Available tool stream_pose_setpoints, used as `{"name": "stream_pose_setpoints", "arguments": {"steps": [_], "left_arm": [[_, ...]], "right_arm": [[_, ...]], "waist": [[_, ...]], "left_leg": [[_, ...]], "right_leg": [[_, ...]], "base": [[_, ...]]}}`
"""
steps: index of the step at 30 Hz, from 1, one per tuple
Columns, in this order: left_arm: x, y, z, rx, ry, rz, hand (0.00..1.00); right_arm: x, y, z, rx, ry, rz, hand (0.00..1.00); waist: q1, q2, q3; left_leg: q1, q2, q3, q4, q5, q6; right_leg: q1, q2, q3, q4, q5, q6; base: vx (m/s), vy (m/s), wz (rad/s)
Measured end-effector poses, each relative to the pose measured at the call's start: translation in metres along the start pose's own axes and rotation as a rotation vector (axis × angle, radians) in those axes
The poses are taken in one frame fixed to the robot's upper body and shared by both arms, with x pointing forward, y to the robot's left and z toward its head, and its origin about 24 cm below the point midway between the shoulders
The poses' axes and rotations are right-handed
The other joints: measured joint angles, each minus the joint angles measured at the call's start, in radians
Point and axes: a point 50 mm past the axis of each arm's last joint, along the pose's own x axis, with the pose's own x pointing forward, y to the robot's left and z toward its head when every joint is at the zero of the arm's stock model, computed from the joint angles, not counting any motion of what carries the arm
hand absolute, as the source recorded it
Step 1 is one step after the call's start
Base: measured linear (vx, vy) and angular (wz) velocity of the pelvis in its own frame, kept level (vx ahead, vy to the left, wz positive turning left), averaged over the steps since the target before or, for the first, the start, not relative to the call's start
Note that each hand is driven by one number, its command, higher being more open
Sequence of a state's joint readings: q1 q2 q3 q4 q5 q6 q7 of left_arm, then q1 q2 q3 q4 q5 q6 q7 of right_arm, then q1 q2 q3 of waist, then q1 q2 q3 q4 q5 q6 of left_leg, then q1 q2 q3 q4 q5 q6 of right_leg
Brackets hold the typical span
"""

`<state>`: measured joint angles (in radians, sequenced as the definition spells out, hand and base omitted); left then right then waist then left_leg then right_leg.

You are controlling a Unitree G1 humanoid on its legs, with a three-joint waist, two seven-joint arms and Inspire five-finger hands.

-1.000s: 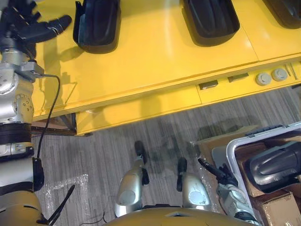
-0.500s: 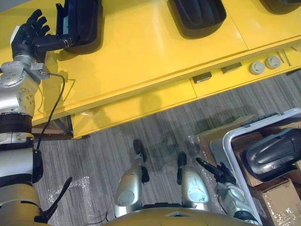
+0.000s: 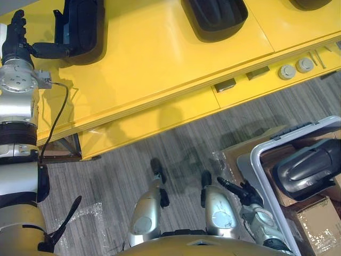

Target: Walk over and take three plastic housings, then place them on the shelf

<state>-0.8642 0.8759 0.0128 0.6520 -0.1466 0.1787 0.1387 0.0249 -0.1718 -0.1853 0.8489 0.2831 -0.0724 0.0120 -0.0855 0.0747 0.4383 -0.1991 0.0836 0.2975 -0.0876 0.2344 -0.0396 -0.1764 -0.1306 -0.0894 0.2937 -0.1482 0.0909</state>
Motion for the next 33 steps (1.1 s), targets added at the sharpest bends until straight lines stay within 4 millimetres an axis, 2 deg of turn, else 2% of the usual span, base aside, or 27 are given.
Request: {"name": "stream_pose_setpoints", "arguments": {"steps": [5, 13, 20, 26, 33], "left_arm": [[-0.003, -0.015, 0.016, 0.008, -0.068, -0.144, 1.0], [-0.014, -0.039, 0.037, 0.076, -0.173, -0.371, 1.0], [-0.025, -0.053, 0.039, 0.119, -0.209, -0.466, 1.0], [-0.027, -0.055, 0.04, 0.128, -0.186, -0.472, 1.0], [-0.02, -0.045, 0.027, 0.118, -0.102, -0.298, 1.0]], "right_arm": [[0.0, -0.002, 0.002, -0.007, -0.004, -0.002, 1.0], [0.001, -0.005, 0.004, -0.003, -0.008, -0.01, 1.0], [0.001, -0.008, 0.004, 0.003, -0.011, -0.02, 1.0], [0.001, -0.009, 0.004, 0.007, -0.007, -0.026, 1.0], [0.001, -0.01, 0.004, 0.007, -0.008, -0.044, 1.0]], "waist": [[0.002, 0.016, 0.018], [0.001, 0.019, 0.019], [-0.003, 0.03, 0.019], [-0.002, 0.04, 0.018], [-0.005, 0.041, 0.017]], "left_leg": [[0.0, -0.004, -0.002, 0.0, 0.0, 0.0], [0.003, -0.005, -0.003, 0.0, 0.005, 0.006], [0.017, -0.006, -0.01, -0.001, -0.001, -0.002], [0.017, -0.007, -0.015, 0.0, -0.002, -0.003], [0.017, -0.007, -0.015, 0.001, 0.001, 0.0]], "right_leg": [[0.002, -0.005, -0.002, 0.0, 0.001, 0.001], [0.006, -0.006, -0.006, 0.0, 0.0, 0.002], [0.023, -0.008, -0.016, 0.0, -0.002, 0.003], [0.027, -0.008, -0.019, 0.001, -0.002, 0.004], [0.027, -0.008, -0.019, 0.001, -0.002, 0.004]], "base": [[0.0, -0.003, 0.01], [0.0, 0.0, 0.0], [0.0, -0.002, 0.0], [0.0, -0.001, 0.01], [0.0, 0.0, 0.0]]}}
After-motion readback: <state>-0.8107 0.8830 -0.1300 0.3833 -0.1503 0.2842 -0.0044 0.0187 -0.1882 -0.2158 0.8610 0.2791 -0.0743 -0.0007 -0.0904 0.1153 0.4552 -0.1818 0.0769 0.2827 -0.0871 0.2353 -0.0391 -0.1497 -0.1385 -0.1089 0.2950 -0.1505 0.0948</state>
